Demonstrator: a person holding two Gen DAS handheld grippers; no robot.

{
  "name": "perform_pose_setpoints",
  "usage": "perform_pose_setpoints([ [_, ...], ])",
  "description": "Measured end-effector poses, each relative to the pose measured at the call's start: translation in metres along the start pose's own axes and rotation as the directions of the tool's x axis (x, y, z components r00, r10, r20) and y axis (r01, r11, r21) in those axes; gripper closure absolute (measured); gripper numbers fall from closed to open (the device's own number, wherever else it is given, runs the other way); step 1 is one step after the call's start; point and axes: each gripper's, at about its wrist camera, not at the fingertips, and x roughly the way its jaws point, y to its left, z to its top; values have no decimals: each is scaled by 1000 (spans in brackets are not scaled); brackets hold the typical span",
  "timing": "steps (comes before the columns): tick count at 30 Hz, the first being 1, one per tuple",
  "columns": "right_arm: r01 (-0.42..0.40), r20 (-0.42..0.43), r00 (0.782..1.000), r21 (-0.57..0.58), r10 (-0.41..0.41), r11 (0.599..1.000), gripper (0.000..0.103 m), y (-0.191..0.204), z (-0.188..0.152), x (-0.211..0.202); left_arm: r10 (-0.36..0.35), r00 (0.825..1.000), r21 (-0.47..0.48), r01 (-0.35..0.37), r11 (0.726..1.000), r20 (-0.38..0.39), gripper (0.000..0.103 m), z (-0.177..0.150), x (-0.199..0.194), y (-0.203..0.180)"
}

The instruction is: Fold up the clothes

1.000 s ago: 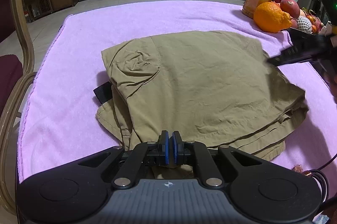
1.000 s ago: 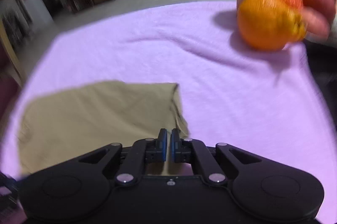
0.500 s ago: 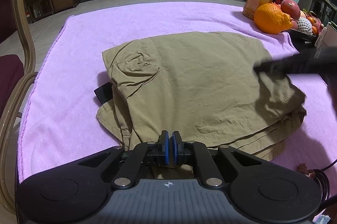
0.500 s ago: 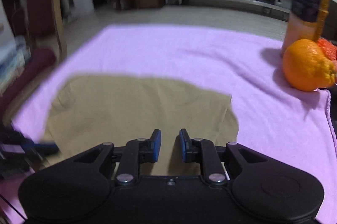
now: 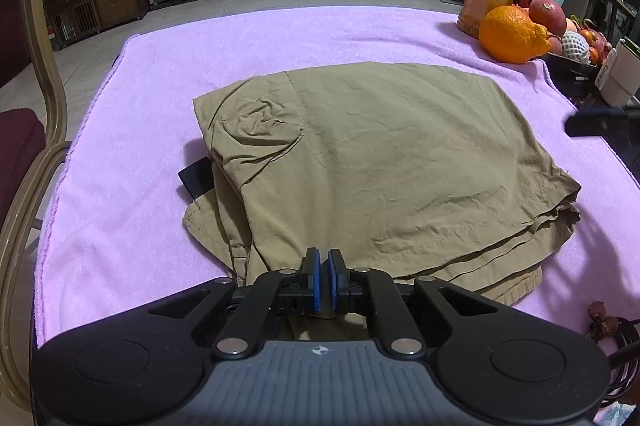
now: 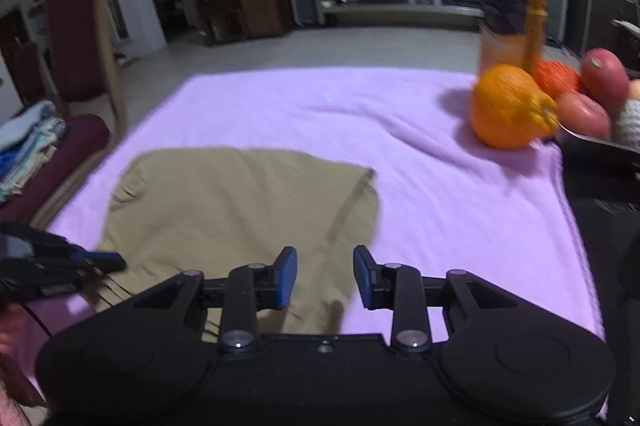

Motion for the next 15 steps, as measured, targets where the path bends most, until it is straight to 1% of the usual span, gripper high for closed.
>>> perform_pose_setpoints([
  [2, -83, -38, 996, -56, 81, 995, 77, 22, -1, 13, -5, 1000, -2, 5, 1000, 0, 94, 0, 0, 1],
  [3, -112, -69, 992, -102, 105, 988, 77, 34, -3, 20, -8, 1000, -1, 8, 1000, -2, 94, 0, 0, 1],
  [4, -126, -106, 988, -150, 111, 981, 78, 43, -7, 28, -10, 1000, 0, 10, 1000, -3, 94, 1, 0, 2],
  [6, -111, -184, 981, -239, 67, 965, 79, 54, -20, 43, -16, 1000, 0, 16, 1000, -5, 94, 1, 0, 2],
  [8, -94, -218, 975, -271, 34, 958, 79, 50, -31, 47, -19, 1000, 7, 19, 1000, -3, 94, 0, -1, 3],
  [10, -98, -219, 974, -208, 51, 973, 79, 38, -28, 35, -27, 1000, 17, 27, 999, -5, 94, 0, -4, 3],
  [11, -96, -208, 976, -175, 59, 980, 79, 33, -25, 28, -36, 999, 20, 36, 999, -10, 94, 0, -8, 4],
  [12, -94, -183, 981, -151, 66, 984, 79, 28, -21, 21, -61, 998, 22, 61, 998, 5, 94, 1, -16, 4],
  [13, -93, -146, 987, -131, 74, 987, 78, 24, -16, 12, -90, 996, 25, 90, 996, 27, 94, 2, -25, 4],
  [14, -97, -91, 992, -112, 87, 989, 77, 22, -8, 3, -120, 992, 29, 119, 992, 48, 94, 4, -35, 4],
  [15, -107, -34, 994, -83, 104, 991, 74, 20, 0, -6, -135, 987, 38, 133, 990, 85, 93, 6, -44, 4],
])
